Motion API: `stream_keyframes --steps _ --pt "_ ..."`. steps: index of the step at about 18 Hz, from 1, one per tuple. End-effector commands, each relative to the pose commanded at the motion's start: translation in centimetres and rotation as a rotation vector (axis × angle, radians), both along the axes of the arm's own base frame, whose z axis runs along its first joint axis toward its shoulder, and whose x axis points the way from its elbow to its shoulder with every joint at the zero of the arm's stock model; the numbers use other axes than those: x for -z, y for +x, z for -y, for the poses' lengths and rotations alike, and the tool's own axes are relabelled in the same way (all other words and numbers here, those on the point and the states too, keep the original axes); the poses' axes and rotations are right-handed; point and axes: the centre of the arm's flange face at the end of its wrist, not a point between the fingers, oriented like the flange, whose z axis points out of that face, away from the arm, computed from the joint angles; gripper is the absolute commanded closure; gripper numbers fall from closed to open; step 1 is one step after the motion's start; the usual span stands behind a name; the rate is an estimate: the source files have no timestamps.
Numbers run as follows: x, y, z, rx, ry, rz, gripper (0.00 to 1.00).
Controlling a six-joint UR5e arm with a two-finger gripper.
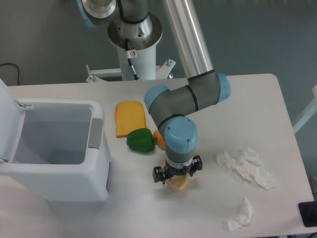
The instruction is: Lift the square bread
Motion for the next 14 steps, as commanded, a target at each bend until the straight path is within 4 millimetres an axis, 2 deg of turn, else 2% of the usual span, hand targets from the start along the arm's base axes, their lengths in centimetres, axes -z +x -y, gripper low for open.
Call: stream_keyframes --steps 14 --pt "0.37 -0.14 0.17 -0.005 -0.042 -0.033 0.0"
